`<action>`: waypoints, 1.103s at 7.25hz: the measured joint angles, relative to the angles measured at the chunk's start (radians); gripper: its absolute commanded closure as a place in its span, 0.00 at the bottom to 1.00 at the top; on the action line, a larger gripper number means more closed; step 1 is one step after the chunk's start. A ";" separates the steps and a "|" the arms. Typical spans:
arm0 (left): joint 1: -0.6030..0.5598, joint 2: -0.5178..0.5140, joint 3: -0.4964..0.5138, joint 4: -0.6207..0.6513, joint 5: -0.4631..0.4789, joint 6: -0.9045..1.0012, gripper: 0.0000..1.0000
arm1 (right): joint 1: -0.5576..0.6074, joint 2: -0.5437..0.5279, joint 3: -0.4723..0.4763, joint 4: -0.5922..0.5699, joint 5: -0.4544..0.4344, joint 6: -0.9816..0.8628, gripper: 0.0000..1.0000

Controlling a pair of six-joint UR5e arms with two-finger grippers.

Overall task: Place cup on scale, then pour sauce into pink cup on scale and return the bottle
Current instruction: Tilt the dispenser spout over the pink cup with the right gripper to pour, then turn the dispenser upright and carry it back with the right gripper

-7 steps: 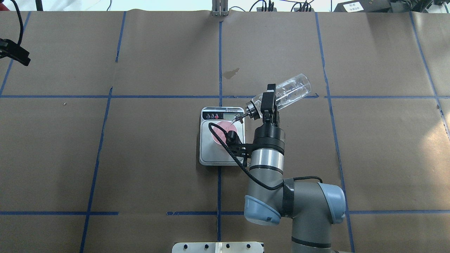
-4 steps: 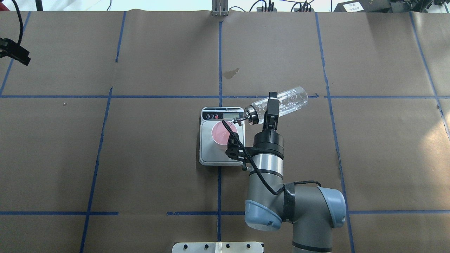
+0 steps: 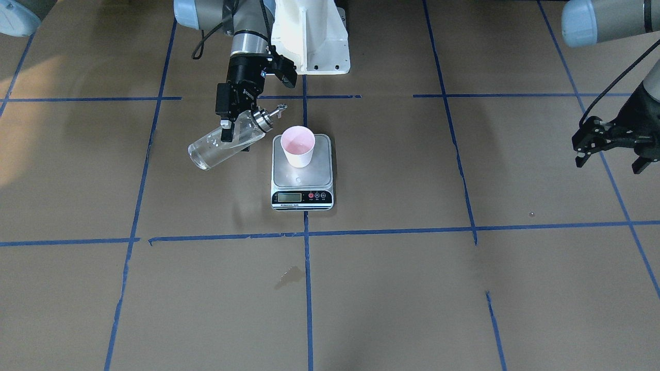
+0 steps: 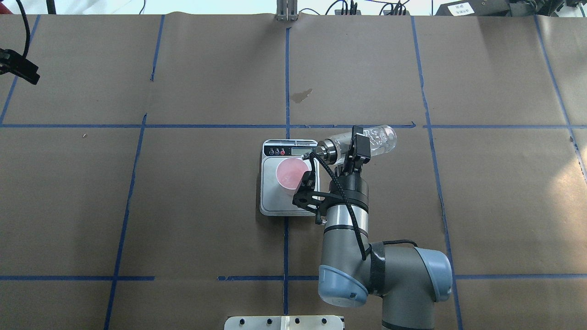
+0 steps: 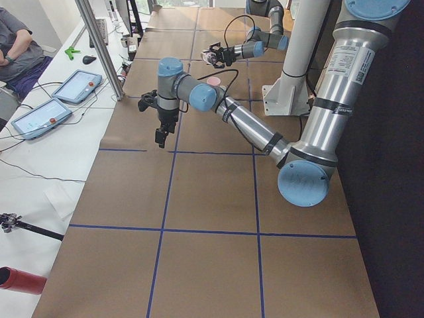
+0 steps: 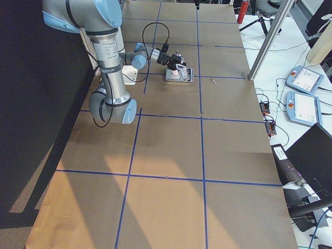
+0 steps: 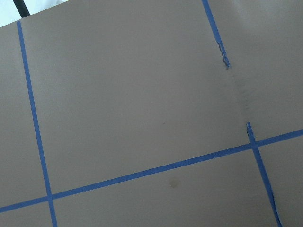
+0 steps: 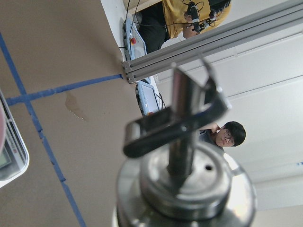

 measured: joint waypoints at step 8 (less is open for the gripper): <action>-0.004 -0.012 -0.008 0.003 -0.006 -0.013 0.00 | 0.111 -0.139 0.185 0.037 0.341 0.625 1.00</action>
